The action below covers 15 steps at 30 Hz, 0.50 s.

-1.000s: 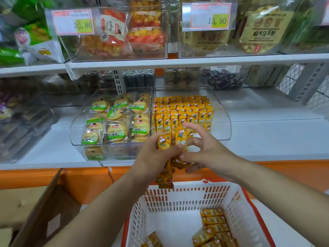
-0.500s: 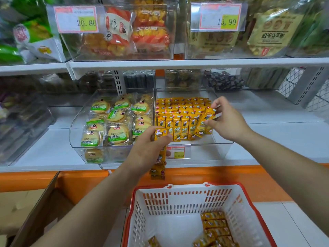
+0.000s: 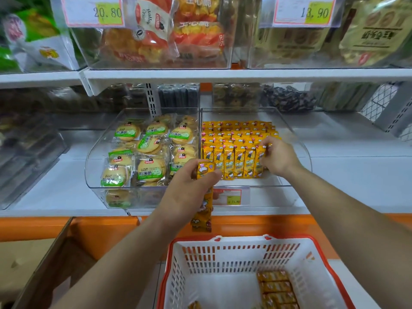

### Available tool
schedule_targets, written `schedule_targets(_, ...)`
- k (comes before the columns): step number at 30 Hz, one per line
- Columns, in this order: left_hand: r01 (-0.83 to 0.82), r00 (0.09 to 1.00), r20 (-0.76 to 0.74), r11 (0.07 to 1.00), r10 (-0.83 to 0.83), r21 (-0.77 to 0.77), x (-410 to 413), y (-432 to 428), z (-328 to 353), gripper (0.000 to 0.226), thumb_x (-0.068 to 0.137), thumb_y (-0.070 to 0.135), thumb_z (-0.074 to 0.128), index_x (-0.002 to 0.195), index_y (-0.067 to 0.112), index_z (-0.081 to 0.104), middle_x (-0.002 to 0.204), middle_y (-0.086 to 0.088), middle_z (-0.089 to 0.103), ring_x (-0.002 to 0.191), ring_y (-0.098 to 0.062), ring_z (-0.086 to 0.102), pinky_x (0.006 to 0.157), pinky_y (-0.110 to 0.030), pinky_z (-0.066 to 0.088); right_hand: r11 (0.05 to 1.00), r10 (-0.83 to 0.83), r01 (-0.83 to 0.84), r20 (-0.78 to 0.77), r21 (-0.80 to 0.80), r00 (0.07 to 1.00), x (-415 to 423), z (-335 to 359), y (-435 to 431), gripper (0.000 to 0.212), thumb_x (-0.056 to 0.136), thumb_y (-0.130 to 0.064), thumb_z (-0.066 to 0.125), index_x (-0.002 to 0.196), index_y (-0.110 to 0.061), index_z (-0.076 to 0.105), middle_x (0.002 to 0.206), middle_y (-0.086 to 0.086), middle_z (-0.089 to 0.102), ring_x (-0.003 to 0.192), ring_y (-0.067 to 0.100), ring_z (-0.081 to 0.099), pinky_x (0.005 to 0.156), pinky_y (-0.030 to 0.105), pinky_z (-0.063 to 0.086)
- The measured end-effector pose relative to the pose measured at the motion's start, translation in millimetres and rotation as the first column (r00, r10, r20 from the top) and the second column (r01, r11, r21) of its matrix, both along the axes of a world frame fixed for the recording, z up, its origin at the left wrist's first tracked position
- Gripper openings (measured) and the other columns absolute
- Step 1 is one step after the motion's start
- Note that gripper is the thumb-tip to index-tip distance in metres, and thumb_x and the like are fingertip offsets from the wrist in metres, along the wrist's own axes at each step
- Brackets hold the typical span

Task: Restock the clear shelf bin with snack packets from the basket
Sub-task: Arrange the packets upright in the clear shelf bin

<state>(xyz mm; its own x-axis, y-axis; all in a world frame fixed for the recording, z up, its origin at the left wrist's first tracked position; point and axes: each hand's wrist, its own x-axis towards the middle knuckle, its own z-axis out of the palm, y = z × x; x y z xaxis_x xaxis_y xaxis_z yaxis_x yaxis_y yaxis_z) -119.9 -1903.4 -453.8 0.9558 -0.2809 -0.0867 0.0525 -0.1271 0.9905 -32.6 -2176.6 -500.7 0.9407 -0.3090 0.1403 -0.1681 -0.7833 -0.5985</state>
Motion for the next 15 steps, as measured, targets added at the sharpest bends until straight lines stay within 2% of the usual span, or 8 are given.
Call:
schedule_targets(3,-0.001,1.0,0.003,1.0,0.001,-0.012,2,-1,-2,0.008,0.098,0.034,0.066,0.105,0.031,0.066,0.086,-0.001,0.077,0.071,-0.013,0.077,0.067,-0.038,0.061,1.0,-0.007,0.007,-0.005,-0.003,1.0,1,1,0,0.05,0.079,-0.001,0.072,0.125,-0.014,0.058,0.102,0.01,0.072,0.098,0.03,0.065,0.083,0.032,0.051)
schedule_targets(6,-0.008,1.0,-0.015,1.0,0.008,-0.009,2,-5,-1,0.018,0.097,0.038,0.065,0.113,0.03,0.064,0.094,-0.004,0.077,0.073,-0.015,0.077,0.065,-0.035,0.063,0.999,0.042,-0.043,-0.037,-0.026,0.998,-9,12,3,0.059,0.079,-0.007,0.073,0.134,-0.013,0.052,0.097,0.008,0.071,0.095,0.029,0.064,0.076,0.028,0.045)
schedule_targets(8,-0.003,0.999,-0.034,1.0,0.003,-0.014,1,-8,-1,0.026,0.097,0.039,0.065,0.12,0.029,0.062,0.102,-0.007,0.075,0.079,-0.017,0.078,0.074,-0.043,0.065,0.994,0.078,-0.081,-0.052,-0.072,0.996,-26,26,7,0.062,0.079,-0.013,0.075,0.136,-0.014,0.05,0.098,0.006,0.068,0.091,0.025,0.062,0.073,0.025,0.039)
schedule_targets(10,0.005,0.998,-0.055,1.0,-0.007,-0.029,-2,-11,0,0.028,0.098,0.038,0.065,0.123,0.029,0.061,0.108,-0.009,0.073,0.086,-0.019,0.078,0.083,-0.051,0.064,0.991,0.112,-0.113,-0.014,-0.073,0.994,-51,44,14,0.053,0.079,-0.02,0.078,0.128,-0.017,0.055,0.106,0.004,0.067,0.091,0.022,0.064,0.073,0.028,0.044)
schedule_targets(13,0.005,0.995,-0.098,0.997,-0.014,-0.083,-8,-19,2,0.026,0.098,0.035,0.066,0.122,0.026,0.061,0.113,-0.012,0.071,0.089,-0.022,0.078,0.083,-0.052,0.063,0.949,0.254,-0.252,0.011,0.189,0.967,-103,61,31,0.028,0.082,-0.023,0.077,0.106,-0.023,0.064,0.093,0.0,0.07,0.081,0.02,0.069,0.076,0.034,0.054)
schedule_targets(15,-0.009,0.992,-0.128,0.992,-0.007,-0.128,-15,-25,3,0.024,0.099,0.036,0.065,0.119,0.023,0.061,0.112,-0.016,0.072,0.088,-0.024,0.078,0.081,-0.051,0.064,0.843,0.376,-0.337,-0.01,0.419,0.927,-139,61,46,0.024,0.086,-0.019,0.074,0.107,-0.026,0.064,0.088,0.001,0.073,0.08,0.021,0.073,0.073,0.038,0.058)
